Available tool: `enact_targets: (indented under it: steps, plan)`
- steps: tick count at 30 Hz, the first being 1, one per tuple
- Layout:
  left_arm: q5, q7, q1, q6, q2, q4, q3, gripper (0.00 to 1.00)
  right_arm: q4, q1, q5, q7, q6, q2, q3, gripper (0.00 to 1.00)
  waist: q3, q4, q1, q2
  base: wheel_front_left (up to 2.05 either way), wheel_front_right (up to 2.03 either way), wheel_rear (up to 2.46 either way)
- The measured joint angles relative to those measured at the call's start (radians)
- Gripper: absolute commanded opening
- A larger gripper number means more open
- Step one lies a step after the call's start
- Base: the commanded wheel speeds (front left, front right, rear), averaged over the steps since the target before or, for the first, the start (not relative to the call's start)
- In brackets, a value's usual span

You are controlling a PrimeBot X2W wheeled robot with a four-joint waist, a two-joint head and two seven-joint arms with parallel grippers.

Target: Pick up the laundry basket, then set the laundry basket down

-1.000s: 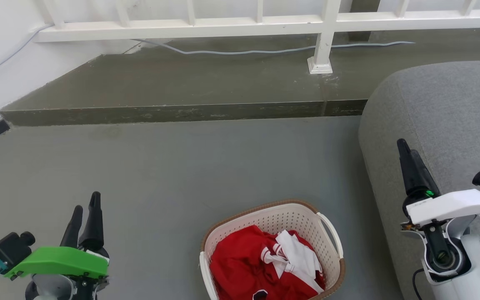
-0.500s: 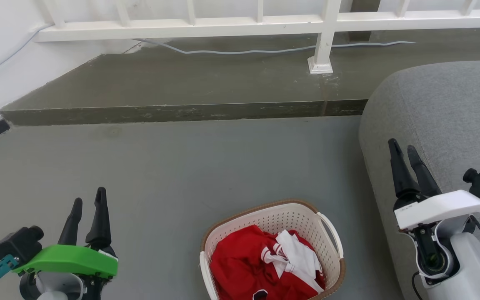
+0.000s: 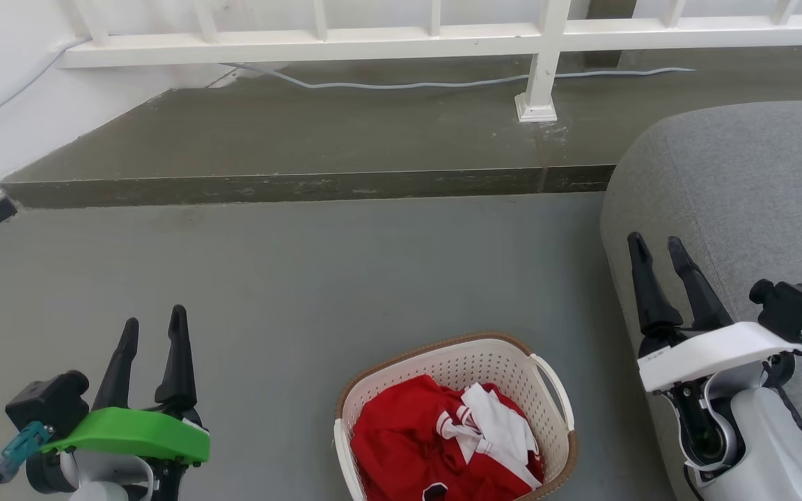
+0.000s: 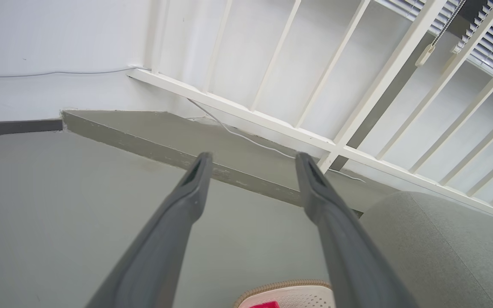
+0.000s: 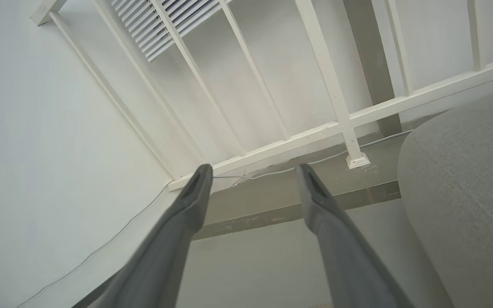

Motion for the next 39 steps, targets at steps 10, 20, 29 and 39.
enact_targets:
  steps: [10, 20, 29, 39]
  plan:
    - [0.129, -0.037, 0.0, -0.002, -0.005, -0.017, -0.002, 1.0, 0.0, 0.0, -0.147, -0.037, 0.0, 0.002, 0.003, 1.0, 0.003, 0.001, 0.0, 0.0, 0.0, 0.0, 0.0]
    - [0.198, -0.06, -0.001, -0.011, -0.009, -0.022, -0.003, 1.0, 0.001, -0.004, -0.242, -0.061, 0.001, 0.008, -0.009, 1.0, 0.005, 0.001, 0.0, 0.0, 0.0, 0.0, 0.0]
    - [0.198, -0.06, -0.001, -0.014, -0.011, -0.022, -0.001, 1.0, 0.008, -0.004, -0.253, -0.061, 0.002, 0.016, -0.026, 1.0, 0.006, 0.002, 0.0, 0.0, 0.0, 0.0, 0.0]
    - [0.198, -0.06, -0.001, -0.019, -0.013, -0.019, 0.0, 1.0, 0.018, -0.004, -0.27, -0.061, 0.003, 0.025, -0.032, 1.0, 0.011, 0.001, 0.0, 0.0, 0.0, 0.0, 0.0]
